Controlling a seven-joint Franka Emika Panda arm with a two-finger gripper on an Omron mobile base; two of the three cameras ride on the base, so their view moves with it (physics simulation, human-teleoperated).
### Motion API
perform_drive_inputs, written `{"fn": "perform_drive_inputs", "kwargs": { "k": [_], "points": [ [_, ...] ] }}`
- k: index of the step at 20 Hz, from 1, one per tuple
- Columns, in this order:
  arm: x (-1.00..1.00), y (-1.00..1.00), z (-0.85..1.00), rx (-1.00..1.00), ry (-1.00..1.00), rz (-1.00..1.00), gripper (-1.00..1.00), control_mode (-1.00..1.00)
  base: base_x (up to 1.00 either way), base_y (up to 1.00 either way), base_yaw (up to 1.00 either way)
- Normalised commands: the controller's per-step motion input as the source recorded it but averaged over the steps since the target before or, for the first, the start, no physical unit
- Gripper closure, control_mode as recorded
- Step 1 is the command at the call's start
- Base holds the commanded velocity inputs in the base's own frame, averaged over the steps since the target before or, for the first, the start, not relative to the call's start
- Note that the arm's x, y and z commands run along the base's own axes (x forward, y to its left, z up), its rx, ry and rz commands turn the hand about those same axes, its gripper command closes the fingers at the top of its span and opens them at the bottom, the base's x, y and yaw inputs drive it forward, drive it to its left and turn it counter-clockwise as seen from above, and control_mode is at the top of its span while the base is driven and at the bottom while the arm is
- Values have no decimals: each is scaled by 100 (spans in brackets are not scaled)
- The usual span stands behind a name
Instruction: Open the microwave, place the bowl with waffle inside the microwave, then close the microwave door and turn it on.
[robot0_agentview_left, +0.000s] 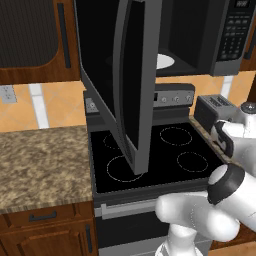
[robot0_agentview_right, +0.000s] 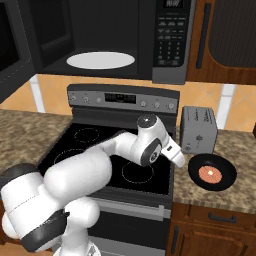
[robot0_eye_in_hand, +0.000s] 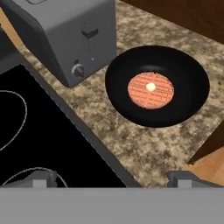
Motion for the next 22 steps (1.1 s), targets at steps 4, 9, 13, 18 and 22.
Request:
{"fn": "perform_drive_inputs", "kwargs": {
  "k": [4, 9, 13, 18, 22],
  "points": [
    [24, -28, -11, 0, 11, 0, -100, -100, 0, 0, 0],
    [23, -26, -10, 6, 17, 5, -100, -100, 0, 0, 0],
    [22, -34, -16, 7, 22, 18, -100, -100, 0, 0, 0],
    [27, -32, -36, 1, 15, 23, -100, -100, 0, 0, 0],
    [28, -38, -37, 3, 9, 22, -100, -100, 0, 0, 0]
  ]
}}
